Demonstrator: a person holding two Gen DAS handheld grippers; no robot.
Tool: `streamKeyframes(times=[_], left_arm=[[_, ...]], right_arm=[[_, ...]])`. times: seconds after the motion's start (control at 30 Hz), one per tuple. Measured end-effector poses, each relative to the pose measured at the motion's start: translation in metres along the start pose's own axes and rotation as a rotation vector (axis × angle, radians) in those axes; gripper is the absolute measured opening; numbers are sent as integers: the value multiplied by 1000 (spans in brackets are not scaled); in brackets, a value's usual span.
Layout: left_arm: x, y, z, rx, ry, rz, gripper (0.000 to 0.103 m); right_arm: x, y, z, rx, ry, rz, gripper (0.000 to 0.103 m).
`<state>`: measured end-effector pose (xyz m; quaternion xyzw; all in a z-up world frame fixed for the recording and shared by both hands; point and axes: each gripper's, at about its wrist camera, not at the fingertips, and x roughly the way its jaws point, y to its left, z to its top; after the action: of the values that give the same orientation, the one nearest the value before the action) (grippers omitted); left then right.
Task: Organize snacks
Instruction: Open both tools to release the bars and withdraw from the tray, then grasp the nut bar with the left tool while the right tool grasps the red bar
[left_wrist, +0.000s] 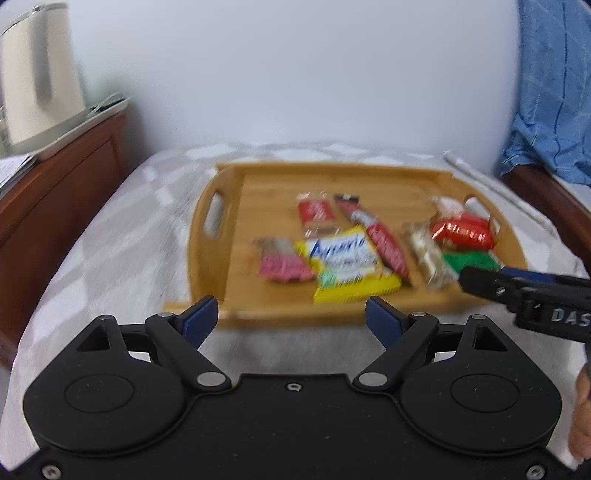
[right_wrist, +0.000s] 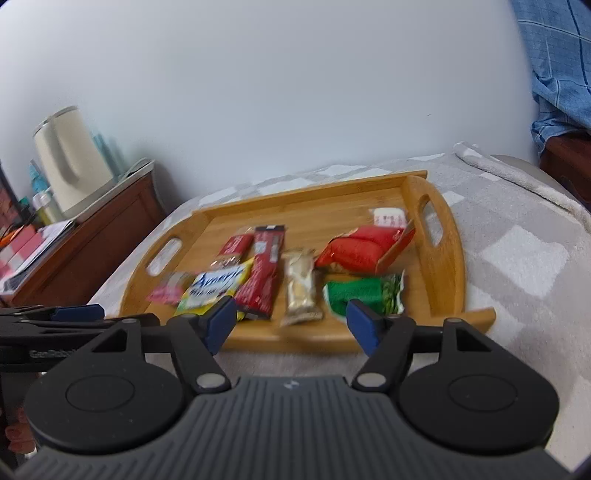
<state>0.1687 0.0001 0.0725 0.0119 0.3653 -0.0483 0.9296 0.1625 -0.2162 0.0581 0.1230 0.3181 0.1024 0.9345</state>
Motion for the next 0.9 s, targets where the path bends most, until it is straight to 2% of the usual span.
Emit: streamKeyframes(times=[0.2,0.47,0.83,0.9], left_arm=[[-13,4,-27,-26,27,11,90],[-18,6,-52,-40,52,28,92],[-13,11,-66,-58,73,33,92],[-11,12,-66,-71,78,24,91]], right_arm=[[-26,19,-25,-87,-38,4,86],[-47,46,-66,-177,-19,17,86],[-60,57,-101,-213,24,-3,86],[-59,62,-105,-234,25,-6,83]])
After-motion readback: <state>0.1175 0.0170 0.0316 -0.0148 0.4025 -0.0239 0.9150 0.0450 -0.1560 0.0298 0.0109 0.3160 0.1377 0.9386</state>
